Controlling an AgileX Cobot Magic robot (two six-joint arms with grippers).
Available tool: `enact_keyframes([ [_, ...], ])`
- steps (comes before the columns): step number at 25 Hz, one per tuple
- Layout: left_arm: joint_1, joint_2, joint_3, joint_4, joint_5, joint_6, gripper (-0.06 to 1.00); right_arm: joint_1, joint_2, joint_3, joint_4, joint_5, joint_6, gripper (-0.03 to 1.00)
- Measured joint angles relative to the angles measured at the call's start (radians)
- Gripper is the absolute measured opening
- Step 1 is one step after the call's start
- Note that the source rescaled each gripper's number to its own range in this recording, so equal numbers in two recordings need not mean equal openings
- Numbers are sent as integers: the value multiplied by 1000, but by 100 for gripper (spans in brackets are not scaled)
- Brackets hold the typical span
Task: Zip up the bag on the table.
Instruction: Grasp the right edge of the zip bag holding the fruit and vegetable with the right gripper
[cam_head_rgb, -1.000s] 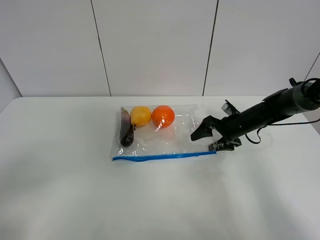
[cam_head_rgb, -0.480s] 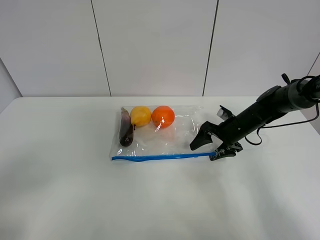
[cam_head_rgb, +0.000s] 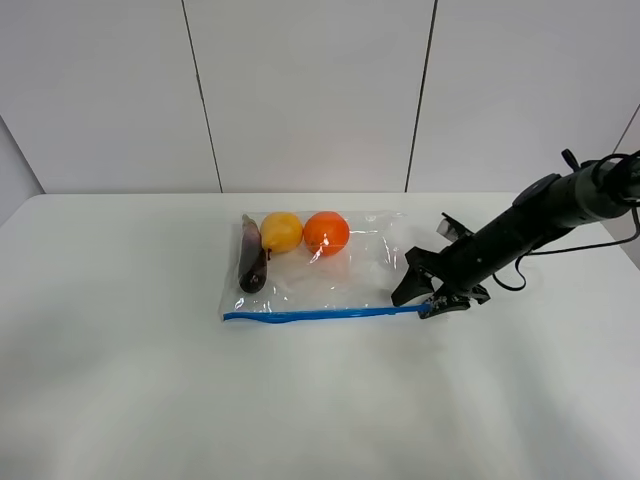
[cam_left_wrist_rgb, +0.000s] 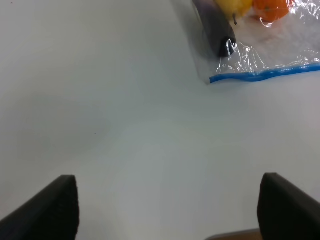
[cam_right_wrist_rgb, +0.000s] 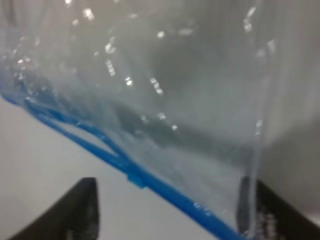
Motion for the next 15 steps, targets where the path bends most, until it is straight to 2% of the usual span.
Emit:
enact_keyframes([
  [11,0,0,0,0,0,0,89,0,8,2,4,-29,-27,41],
  [13,0,0,0,0,0,0,89,0,8,2,4,-30,-35,30],
  [15,0,0,0,0,0,0,89,0,8,2,4,-30,-46,12],
])
